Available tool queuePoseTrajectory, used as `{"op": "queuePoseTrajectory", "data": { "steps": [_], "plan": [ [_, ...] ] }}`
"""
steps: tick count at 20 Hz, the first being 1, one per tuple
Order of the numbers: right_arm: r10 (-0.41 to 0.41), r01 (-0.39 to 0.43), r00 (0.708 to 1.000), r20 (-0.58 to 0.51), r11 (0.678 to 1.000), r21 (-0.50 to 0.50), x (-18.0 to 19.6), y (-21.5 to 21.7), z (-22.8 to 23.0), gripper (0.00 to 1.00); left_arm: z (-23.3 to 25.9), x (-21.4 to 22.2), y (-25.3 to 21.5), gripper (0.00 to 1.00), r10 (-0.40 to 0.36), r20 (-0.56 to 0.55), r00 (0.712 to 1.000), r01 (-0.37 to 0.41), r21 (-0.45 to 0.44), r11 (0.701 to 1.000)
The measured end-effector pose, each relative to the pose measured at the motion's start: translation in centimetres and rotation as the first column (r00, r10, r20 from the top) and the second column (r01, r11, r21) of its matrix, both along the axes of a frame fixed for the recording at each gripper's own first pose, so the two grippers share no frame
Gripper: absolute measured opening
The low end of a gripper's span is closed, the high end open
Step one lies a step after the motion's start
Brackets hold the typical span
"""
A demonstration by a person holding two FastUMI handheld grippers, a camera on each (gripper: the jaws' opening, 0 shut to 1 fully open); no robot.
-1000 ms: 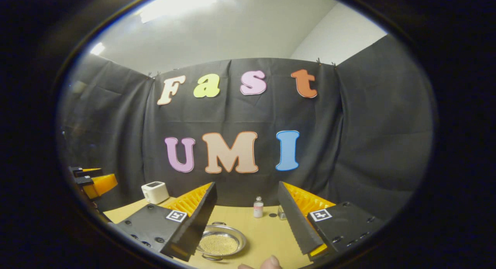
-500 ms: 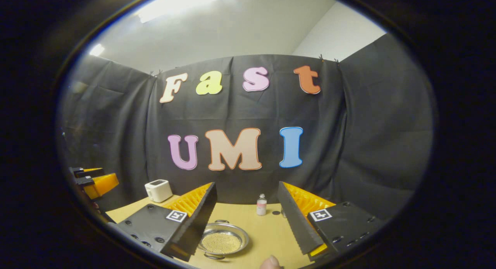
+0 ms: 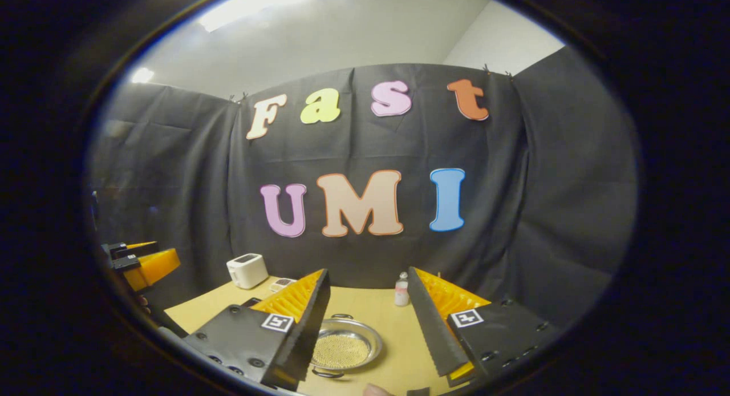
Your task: First push the handle of the pot to place it horizontally, then grasp the pot with both hands and set it on the induction cooktop.
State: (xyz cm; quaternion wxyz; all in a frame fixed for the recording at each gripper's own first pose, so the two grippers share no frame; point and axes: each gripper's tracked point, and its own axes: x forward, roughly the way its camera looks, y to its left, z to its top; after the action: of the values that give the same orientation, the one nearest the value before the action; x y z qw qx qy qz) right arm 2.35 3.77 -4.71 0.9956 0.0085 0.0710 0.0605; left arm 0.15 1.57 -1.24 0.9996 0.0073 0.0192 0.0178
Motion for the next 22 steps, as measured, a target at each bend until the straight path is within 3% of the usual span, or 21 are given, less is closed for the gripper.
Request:
{"op": "queuePoseTrajectory", "data": {
  "steps": [1, 3, 4, 7, 8, 9, 11, 12, 13, 15, 17, 22],
  "plan": [
    [0.007, -0.007, 1.0, -0.016, 1.0, 0.005, 0.3, 0.7, -0.6, 0.76, -0.1, 0.2, 0.4, 0.91, 0.002, -0.002, 1.0, -0.002, -0.002, 1.0],
    [0.028, -0.026, 0.997, -0.066, 0.999, 0.02, 0.4, 2.0, -2.2, 0.65, -0.7, 0.5, 1.2, 0.96, 0.002, -0.012, 1.0, -0.002, -0.005, 1.0],
    [0.03, -0.029, 0.996, -0.081, 0.999, 0.02, 0.6, 2.6, -2.9, 0.65, -0.9, 0.6, 1.5, 0.91, -0.003, -0.014, 1.0, 0.003, -0.011, 1.0],
    [-0.003, 0.006, 0.994, -0.11, 1.0, 0.025, 1.4, 3.7, -4.0, 0.25, -1.3, 1.2, 2.6, 0.91, -0.022, -0.016, 1.0, 0.022, -0.023, 0.999],
    [0.001, 0.003, 0.99, -0.139, 1.0, 0.028, 1.5, 4.5, -4.9, 0.24, -1.5, 1.6, 2.8, 0.91, -0.031, -0.016, 0.999, 0.03, -0.028, 0.999],
    [-0.006, 0.01, 0.987, -0.164, 1.0, 0.026, 1.5, 4.9, -6.1, 0.3, -1.6, 1.8, 3.1, 0.87, -0.041, -0.015, 0.999, 0.04, -0.035, 0.999],
    [0.002, 0.006, 0.978, -0.21, 0.999, 0.036, 1.7, 6.1, -7.5, 0.12, -2.2, 2.1, 3.8, 0.91, -0.054, -0.026, 0.998, 0.053, -0.044, 0.998],
    [0.019, -0.006, 0.97, -0.242, 0.999, 0.053, 1.4, 6.9, -8.5, 0.13, -2.5, 2.3, 4.2, 0.91, -0.057, -0.028, 0.998, 0.056, -0.051, 0.997],
    [0.009, 0.005, 0.962, -0.274, 0.999, 0.05, 1.6, 7.2, -9.6, 0.05, -2.5, 2.4, 4.6, 0.91, -0.06, -0.027, 0.998, 0.058, -0.063, 0.996],
    [0.028, 0.001, 0.937, -0.349, 0.997, 0.083, 1.5, 8.1, -11.7, 0.1, -3.0, 2.4, 5.3, 0.91, -0.057, -0.034, 0.998, 0.055, -0.076, 0.996],
    [0.033, 0.017, 0.913, -0.408, 0.993, 0.119, 2.0, 8.6, -13.6, 0.0, -3.4, 2.8, 6.1, 0.89, -0.045, -0.043, 0.998, 0.041, -0.087, 0.995],
    [0.124, -0.065, 0.858, -0.498, 0.989, 0.134, 2.8, 10.2, -18.8, 0.0, -4.6, 3.9, 7.4, 0.91, 0.005, -0.083, 0.997, -0.013, -0.094, 0.996]
  ]
}}
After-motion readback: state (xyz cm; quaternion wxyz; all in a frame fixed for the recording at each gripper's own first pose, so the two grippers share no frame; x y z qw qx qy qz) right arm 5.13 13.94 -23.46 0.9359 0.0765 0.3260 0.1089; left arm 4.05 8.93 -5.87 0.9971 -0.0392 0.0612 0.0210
